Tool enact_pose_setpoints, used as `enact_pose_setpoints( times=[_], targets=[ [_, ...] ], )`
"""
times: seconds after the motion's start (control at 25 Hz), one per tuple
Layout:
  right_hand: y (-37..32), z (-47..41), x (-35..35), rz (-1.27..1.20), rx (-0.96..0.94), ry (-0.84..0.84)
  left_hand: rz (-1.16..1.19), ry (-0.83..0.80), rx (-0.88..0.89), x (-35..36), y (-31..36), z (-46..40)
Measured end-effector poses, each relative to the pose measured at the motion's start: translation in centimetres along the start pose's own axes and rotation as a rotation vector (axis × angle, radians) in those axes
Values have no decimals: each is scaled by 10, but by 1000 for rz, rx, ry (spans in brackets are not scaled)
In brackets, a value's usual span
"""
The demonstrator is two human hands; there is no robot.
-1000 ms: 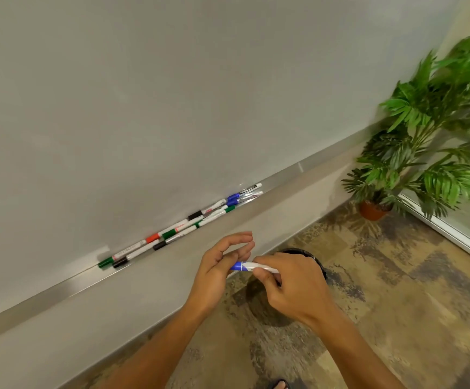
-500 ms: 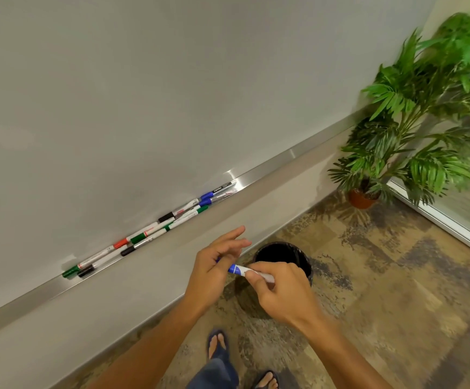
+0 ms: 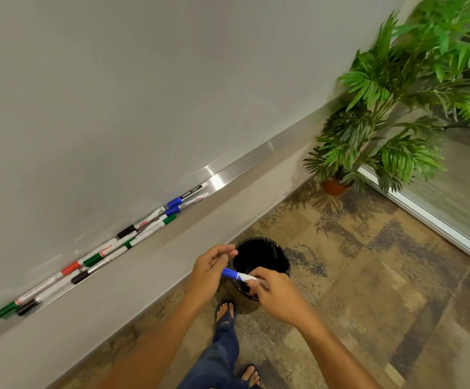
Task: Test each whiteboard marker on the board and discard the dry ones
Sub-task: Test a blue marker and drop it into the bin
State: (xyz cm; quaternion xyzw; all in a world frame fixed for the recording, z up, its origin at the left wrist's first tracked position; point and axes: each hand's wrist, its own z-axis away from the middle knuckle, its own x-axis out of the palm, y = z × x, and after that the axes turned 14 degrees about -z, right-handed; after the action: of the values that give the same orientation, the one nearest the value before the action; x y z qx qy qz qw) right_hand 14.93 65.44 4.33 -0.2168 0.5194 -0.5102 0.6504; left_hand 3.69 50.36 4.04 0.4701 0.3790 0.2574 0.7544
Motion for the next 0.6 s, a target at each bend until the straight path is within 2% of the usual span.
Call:
enact_pose_setpoints(
  times=[0.12,0.28,0.48,0.6],
  targets=[
    [36,-27,-7,-119,123,-35,-8,0,-174,12,-27,-28],
    [72,-64,-6,-221,356,2,-45,-92,-370,23,-54,-54],
    [110,-128,2,-287,575,92,-197,-251,-558,33,-97,-94],
    [131,-160,8,-295,650,163,-257,-292,-596,38,-115,-114]
  ],
)
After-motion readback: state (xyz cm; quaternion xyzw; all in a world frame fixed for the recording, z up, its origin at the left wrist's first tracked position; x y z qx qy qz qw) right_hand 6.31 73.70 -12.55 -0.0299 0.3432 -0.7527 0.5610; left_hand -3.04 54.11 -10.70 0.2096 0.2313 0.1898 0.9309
